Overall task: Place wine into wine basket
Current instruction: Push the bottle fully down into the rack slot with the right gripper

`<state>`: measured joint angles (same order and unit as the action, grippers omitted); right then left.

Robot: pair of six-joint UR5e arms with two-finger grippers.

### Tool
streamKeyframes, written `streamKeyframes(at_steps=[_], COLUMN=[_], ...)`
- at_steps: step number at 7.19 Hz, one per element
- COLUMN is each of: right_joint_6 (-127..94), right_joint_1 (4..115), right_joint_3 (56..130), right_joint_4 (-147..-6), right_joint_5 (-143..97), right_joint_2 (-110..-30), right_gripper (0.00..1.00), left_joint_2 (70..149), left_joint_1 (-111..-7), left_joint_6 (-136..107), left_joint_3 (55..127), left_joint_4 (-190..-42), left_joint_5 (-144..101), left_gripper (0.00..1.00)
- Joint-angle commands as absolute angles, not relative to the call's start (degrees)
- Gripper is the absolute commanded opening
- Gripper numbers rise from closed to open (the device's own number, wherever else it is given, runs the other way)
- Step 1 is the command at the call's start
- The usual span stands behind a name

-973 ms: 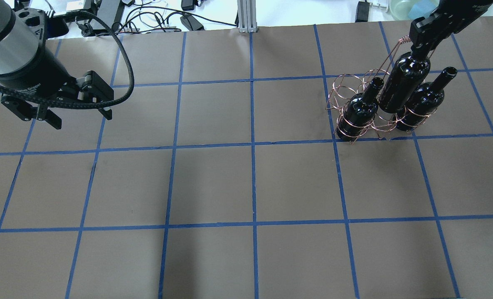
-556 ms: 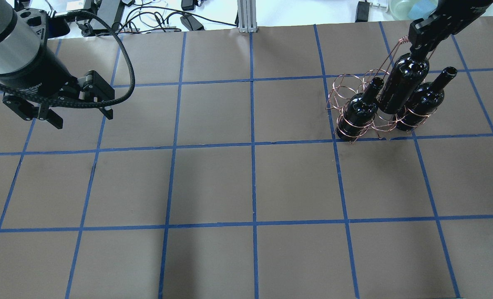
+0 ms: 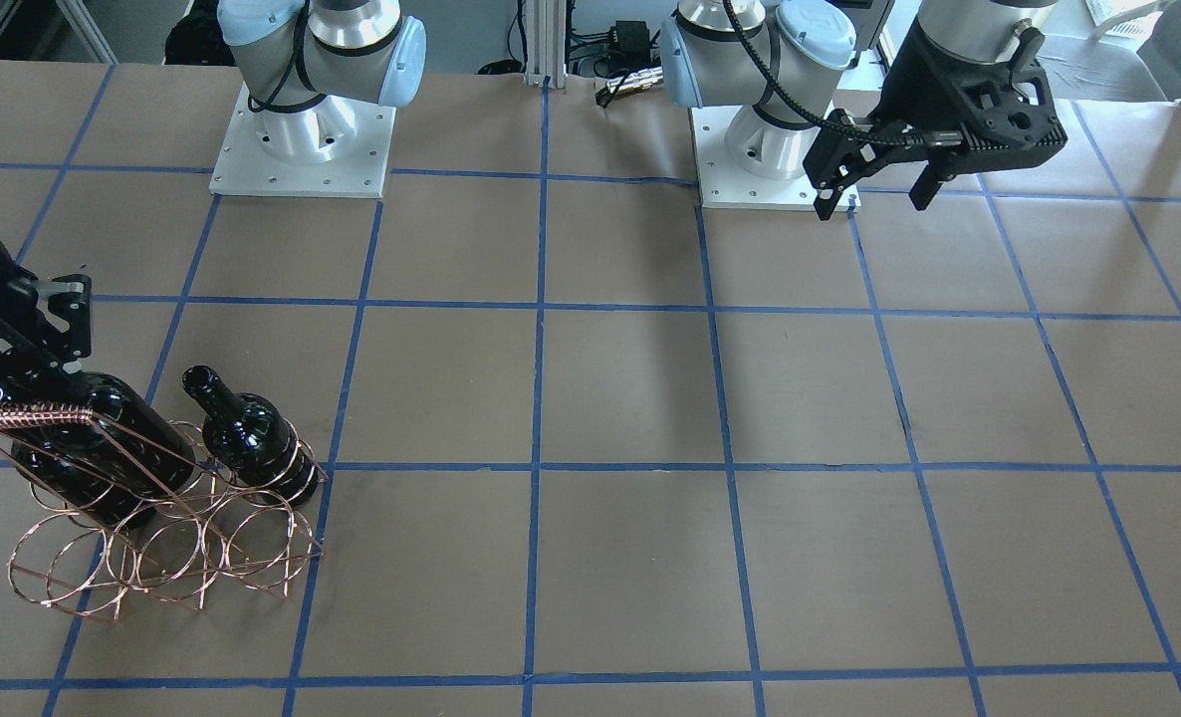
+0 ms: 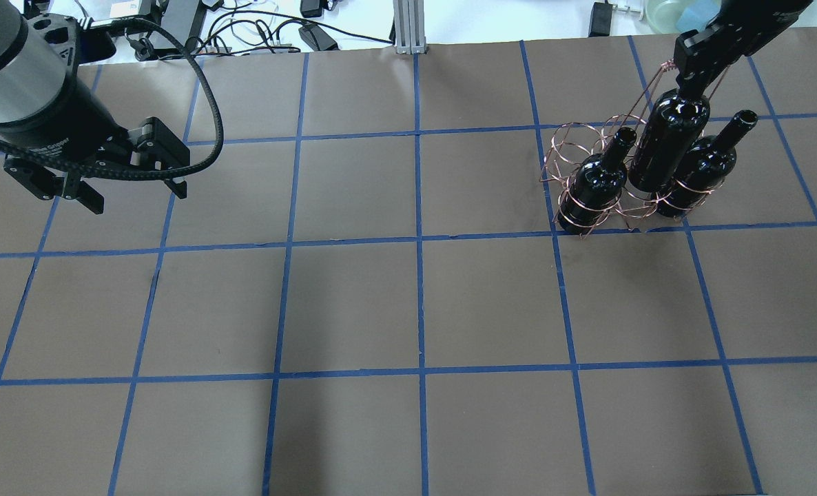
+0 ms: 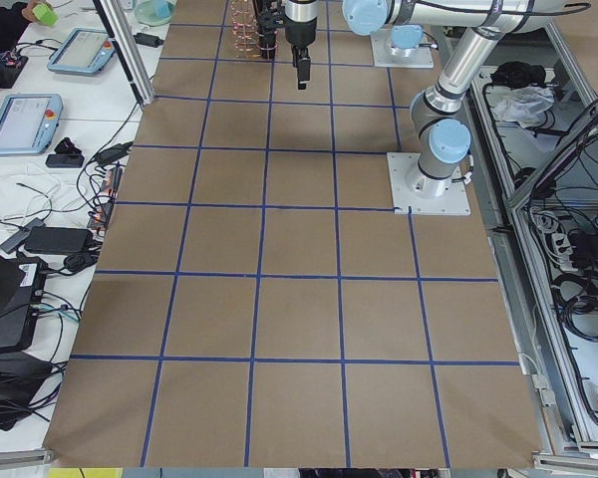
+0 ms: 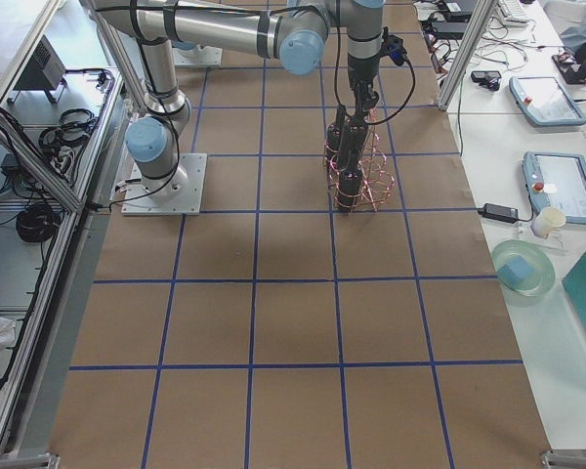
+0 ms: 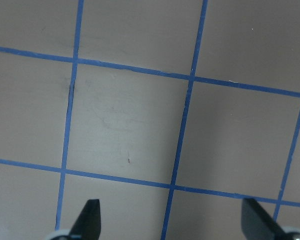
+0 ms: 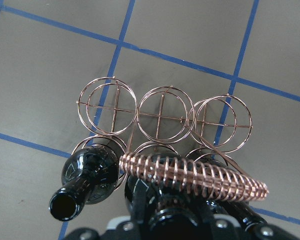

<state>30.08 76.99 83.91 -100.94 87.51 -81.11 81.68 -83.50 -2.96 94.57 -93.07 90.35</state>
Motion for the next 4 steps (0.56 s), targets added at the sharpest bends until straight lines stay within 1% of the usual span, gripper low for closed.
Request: streamKeyframes(at_steps=[1,4], right_joint_6=[29.7,30.4], right_joint_1=[77.0,77.0], right_joint_3=[85.3,88.1], right_joint_4=[-101.2,-103.9], right_joint_5=[87.6,86.9], right_joint_2=[-81.0,-80.7], right_gripper=[0.0,0.0], left_joint_2=[81.7,81.6], left_joint_1=[-83.5,-83.5], left_joint_6=[-2.9,-2.8], left_joint_3=[94.6,94.6], left_joint_4=[-93.2,-93.2], left_joint_5=[90.4,90.4], left_gripper=[1.0,1.0])
